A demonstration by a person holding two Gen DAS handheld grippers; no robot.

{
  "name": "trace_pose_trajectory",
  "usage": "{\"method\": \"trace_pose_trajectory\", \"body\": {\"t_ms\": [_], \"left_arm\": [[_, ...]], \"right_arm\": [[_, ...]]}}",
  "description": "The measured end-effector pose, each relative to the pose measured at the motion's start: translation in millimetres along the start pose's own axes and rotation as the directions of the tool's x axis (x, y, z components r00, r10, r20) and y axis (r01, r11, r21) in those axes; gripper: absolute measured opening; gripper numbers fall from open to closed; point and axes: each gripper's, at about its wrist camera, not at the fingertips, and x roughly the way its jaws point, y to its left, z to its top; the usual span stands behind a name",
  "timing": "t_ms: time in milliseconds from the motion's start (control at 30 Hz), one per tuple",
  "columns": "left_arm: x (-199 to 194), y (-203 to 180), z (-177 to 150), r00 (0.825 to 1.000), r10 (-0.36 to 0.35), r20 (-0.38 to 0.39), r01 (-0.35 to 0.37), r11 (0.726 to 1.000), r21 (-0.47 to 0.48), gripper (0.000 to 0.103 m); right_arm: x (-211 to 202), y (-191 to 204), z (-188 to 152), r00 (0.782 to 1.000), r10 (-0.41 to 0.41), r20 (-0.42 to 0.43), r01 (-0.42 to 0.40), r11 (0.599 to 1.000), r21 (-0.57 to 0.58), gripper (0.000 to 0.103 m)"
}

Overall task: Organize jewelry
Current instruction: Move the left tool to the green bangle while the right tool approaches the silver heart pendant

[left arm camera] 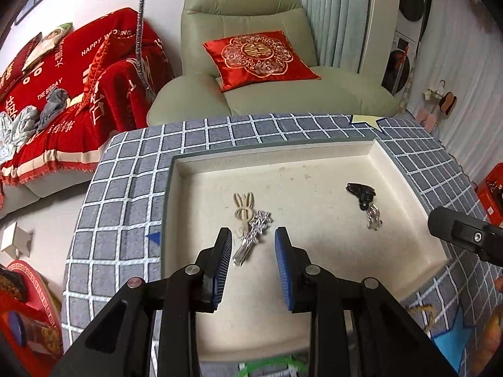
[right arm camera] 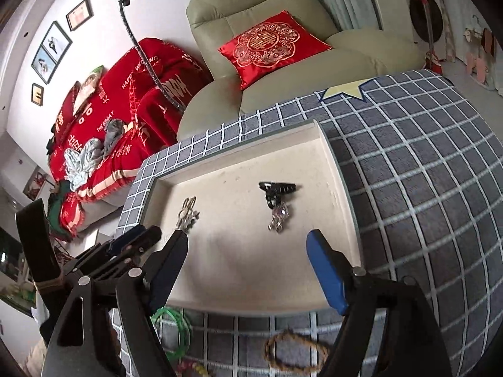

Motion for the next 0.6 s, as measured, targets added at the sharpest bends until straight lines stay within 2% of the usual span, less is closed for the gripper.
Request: {"method": "trace_pose_trajectory", "body": {"t_ms": [200, 267, 300, 367, 433, 533, 600], "left_arm": [[-16, 7, -10, 1.000, -0.013, 0.009, 0.013, 1.000, -0.019, 0.045], [-19, 8, -12, 1.000, -0.007, 0.010, 0.007, 1.000, -0.022, 0.091], [-23, 8, -13, 1.000, 0.004, 0.021, -0.003, 1.000, -0.030, 0.103], [-33, 9, -15, 0.998, 0.010, 0.062, -0.008, 0.999, -0.033, 0.103], [-38, 8, -17, 0.998, 0.001, 0.055, 0.000, 1.000, -0.028, 0.103], [-50, 9, -21, 0.997, 0.020, 0.079, -0.019, 1.000, -0.020, 0.103], [-56, 12, -24, 0.996, 0.020, 0.084, -0.018, 1.000, -0.025, 0.103]], "right_arm": [[-19, -6, -10, 1.000, 0.003, 0.020, -0.003, 1.000, 0.028, 0.082], [-24, -6, -13, 1.000, 0.001, 0.023, -0.002, 1.000, 0.028, 0.082], [-25, -6, -15, 1.000, 0.002, 0.025, -0.002, 1.000, 0.029, 0.082], [-30, -6, -18, 0.999, -0.002, 0.033, 0.001, 1.000, 0.030, 0.085], [-36, -5, -20, 0.999, 0.000, 0.046, -0.001, 1.000, 0.027, 0.085], [-46, -4, -25, 0.996, 0.000, 0.086, -0.001, 1.000, 0.009, 0.103], [-56, 0, -30, 0.992, 0.009, 0.125, -0.008, 1.000, -0.010, 0.103]]}}
